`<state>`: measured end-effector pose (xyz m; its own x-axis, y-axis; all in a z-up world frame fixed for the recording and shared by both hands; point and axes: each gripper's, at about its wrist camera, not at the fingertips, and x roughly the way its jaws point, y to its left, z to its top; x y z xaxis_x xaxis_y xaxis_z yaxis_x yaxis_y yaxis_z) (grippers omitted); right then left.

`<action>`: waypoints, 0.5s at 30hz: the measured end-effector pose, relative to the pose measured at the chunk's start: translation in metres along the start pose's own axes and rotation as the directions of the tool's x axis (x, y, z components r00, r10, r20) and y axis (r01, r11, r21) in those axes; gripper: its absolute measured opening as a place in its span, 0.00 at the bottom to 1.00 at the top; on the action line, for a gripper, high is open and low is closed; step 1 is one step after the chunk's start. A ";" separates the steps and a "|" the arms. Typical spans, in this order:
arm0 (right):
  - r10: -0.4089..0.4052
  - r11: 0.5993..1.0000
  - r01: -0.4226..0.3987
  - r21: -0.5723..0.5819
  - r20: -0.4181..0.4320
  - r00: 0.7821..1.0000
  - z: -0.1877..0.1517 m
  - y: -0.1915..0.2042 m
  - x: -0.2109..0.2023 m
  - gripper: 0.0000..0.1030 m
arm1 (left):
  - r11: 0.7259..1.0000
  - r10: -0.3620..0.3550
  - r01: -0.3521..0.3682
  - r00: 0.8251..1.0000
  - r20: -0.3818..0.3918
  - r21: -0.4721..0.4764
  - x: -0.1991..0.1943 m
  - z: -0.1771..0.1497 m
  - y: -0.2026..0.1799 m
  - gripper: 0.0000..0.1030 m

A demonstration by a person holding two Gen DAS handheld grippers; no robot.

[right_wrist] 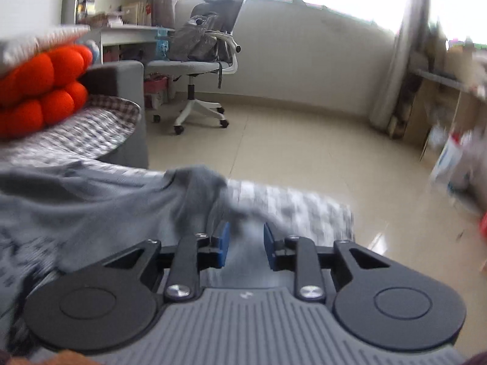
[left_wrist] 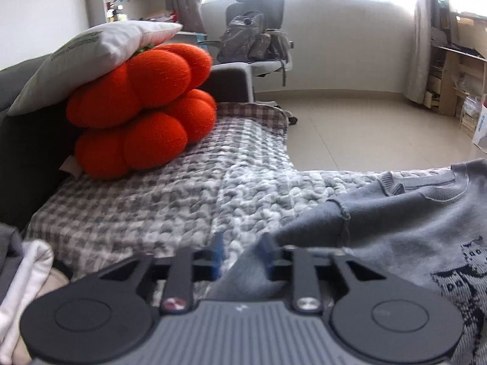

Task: Fold clothes
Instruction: 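Lay the sweater flat print side up and open both grippers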

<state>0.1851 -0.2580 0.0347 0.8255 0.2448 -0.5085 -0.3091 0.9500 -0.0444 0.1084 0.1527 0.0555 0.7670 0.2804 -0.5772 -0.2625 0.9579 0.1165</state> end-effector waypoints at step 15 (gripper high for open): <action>0.312 0.934 -0.314 0.173 0.041 0.949 -0.135 -0.036 -0.169 0.38 | 0.959 -0.284 0.283 0.958 -0.047 -0.034 -0.134 -0.110 -0.009 0.32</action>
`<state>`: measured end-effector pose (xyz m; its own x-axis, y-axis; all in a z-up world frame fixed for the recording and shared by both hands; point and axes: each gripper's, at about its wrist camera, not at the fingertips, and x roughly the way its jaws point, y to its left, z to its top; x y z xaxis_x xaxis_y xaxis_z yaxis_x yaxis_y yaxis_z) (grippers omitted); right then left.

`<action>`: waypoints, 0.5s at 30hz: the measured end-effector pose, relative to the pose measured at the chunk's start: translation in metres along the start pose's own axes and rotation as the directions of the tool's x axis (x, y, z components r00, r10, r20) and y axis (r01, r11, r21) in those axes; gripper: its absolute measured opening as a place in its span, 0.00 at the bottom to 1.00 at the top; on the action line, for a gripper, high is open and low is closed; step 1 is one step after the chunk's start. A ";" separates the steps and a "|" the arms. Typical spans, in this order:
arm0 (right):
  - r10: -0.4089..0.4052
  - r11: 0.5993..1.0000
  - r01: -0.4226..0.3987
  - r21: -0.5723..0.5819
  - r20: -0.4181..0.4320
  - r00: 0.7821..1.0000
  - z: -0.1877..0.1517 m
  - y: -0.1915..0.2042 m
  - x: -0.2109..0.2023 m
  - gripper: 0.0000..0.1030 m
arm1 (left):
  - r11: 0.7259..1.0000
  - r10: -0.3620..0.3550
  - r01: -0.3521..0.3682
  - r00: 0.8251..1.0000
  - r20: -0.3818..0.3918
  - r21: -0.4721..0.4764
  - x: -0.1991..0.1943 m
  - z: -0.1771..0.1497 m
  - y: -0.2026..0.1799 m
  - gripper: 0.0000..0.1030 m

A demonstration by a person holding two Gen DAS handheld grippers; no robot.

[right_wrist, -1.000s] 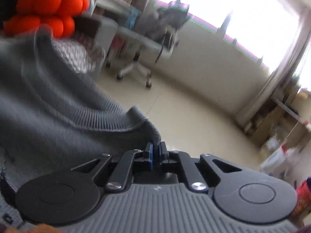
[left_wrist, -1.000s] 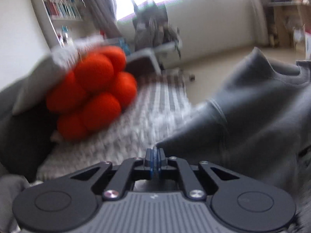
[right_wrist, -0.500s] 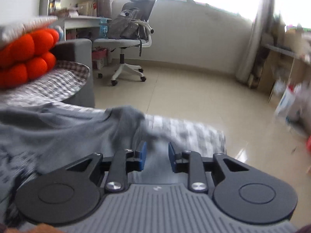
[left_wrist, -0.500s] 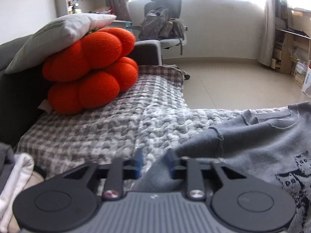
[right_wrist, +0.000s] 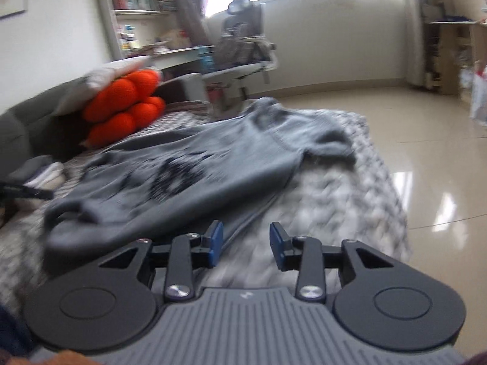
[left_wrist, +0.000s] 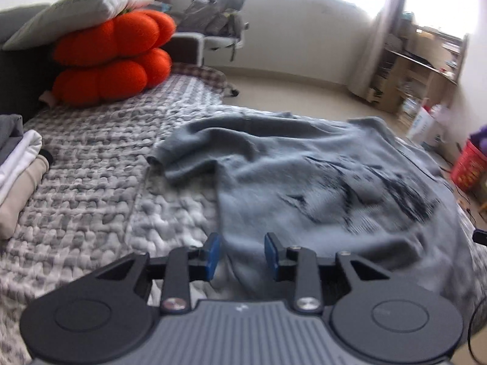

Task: Fold clothes
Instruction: 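Lay the sweater flat print side up and open both grippers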

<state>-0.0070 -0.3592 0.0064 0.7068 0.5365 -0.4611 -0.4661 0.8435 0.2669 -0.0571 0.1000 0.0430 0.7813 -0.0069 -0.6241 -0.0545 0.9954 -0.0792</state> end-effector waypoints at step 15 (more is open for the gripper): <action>0.027 0.999 -0.029 0.032 0.054 0.998 -0.017 -0.017 -0.042 0.39 | 1.000 -0.006 0.006 1.000 -0.021 -0.013 -0.027 -0.022 -0.025 0.35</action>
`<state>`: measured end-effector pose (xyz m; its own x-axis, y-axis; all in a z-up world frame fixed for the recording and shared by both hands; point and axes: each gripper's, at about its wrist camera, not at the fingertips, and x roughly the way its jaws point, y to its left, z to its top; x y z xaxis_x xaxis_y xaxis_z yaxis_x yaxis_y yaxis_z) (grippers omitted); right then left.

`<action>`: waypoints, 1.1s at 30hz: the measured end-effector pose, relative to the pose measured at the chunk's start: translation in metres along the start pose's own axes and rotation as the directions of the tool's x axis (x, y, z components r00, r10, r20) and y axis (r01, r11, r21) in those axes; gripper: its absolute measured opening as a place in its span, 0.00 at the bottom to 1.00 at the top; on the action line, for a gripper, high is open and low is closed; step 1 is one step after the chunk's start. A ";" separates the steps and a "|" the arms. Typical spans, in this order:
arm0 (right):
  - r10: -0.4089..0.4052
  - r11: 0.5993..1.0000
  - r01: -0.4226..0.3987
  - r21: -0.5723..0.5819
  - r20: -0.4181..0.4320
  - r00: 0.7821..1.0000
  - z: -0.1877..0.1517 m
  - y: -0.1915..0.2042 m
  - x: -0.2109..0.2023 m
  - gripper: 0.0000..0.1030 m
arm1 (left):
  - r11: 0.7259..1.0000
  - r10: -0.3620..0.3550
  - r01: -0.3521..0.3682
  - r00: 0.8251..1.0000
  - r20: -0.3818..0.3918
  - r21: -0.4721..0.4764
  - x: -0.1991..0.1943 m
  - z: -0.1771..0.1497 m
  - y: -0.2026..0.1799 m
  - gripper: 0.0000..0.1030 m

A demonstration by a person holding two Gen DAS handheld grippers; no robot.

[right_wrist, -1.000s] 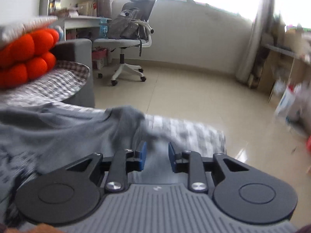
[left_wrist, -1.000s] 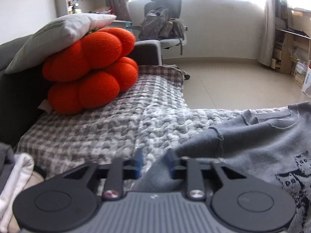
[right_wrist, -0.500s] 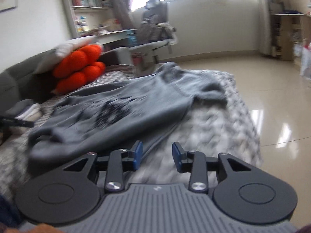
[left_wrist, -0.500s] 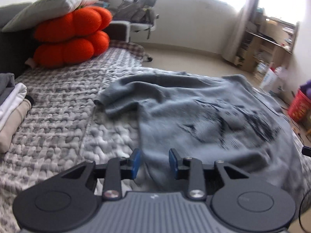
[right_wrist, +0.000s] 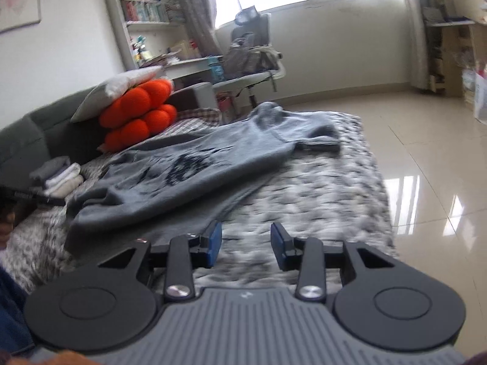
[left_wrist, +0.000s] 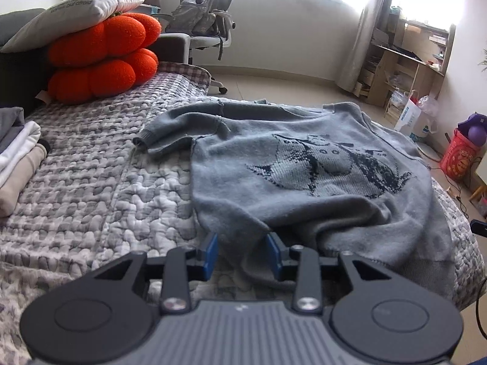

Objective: Fold clothes

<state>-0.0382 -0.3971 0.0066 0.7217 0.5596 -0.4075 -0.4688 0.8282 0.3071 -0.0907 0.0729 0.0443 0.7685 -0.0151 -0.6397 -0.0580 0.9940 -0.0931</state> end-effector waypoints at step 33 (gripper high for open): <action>0.289 0.955 -0.295 0.006 -0.216 0.932 -0.020 0.068 0.012 0.44 | 0.996 -0.084 0.081 0.992 -0.097 -0.038 0.007 -0.028 -0.025 0.39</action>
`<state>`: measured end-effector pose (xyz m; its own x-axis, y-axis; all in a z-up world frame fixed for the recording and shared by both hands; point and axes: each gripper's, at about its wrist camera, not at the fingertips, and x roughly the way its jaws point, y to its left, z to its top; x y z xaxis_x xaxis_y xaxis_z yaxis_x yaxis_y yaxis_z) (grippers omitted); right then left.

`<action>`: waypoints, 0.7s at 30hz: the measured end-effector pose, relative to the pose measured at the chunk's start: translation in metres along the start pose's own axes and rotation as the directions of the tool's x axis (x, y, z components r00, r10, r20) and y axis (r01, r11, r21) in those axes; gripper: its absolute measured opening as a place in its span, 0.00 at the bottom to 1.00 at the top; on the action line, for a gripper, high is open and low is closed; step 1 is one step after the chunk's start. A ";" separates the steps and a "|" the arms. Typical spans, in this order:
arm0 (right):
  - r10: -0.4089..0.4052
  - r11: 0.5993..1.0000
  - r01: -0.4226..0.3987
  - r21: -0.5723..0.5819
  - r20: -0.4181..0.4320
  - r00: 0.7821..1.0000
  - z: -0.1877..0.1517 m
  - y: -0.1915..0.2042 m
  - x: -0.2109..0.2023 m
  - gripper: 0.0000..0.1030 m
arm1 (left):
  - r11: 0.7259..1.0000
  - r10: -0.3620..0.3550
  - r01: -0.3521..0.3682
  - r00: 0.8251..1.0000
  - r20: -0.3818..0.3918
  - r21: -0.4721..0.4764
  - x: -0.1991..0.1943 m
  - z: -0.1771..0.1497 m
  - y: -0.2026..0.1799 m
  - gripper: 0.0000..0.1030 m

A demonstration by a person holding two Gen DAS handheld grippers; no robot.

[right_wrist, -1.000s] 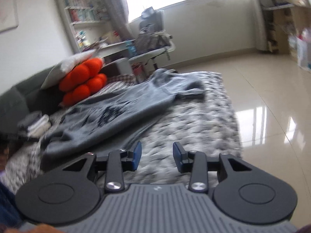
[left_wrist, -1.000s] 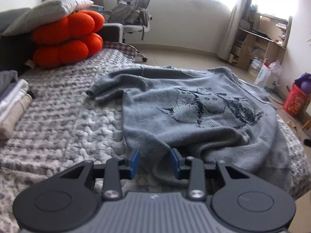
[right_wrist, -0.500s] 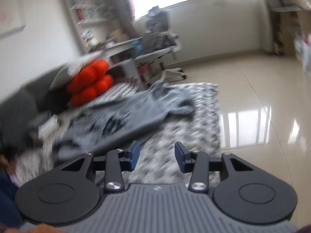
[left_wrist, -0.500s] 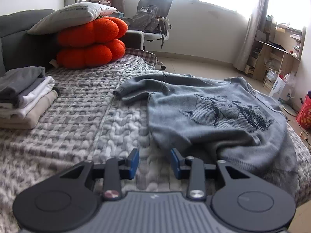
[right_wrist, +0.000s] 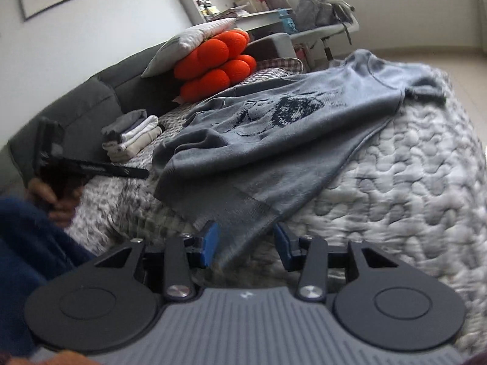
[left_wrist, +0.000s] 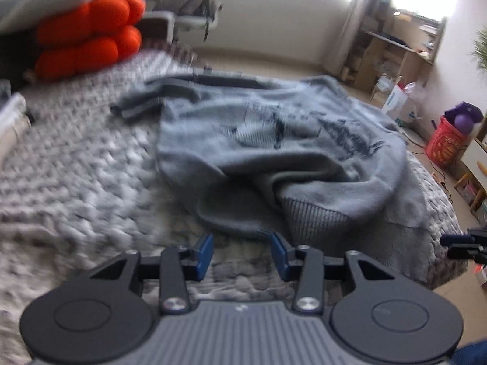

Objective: Fold clothes

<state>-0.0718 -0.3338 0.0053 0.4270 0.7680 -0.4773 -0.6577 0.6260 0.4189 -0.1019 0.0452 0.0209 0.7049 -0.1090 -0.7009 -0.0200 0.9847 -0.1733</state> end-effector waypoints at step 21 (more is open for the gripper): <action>-0.092 0.963 0.041 0.267 0.180 0.979 0.006 -0.012 -0.064 0.05 | 0.972 -0.103 0.123 0.989 0.109 -0.199 -0.068 0.015 0.045 0.04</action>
<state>-0.0877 -0.3897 0.0351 0.5900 0.7192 -0.3670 -0.4497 0.6702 0.5904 -0.1402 0.0991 0.0717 0.7762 -0.1940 -0.5999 -0.0740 0.9169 -0.3922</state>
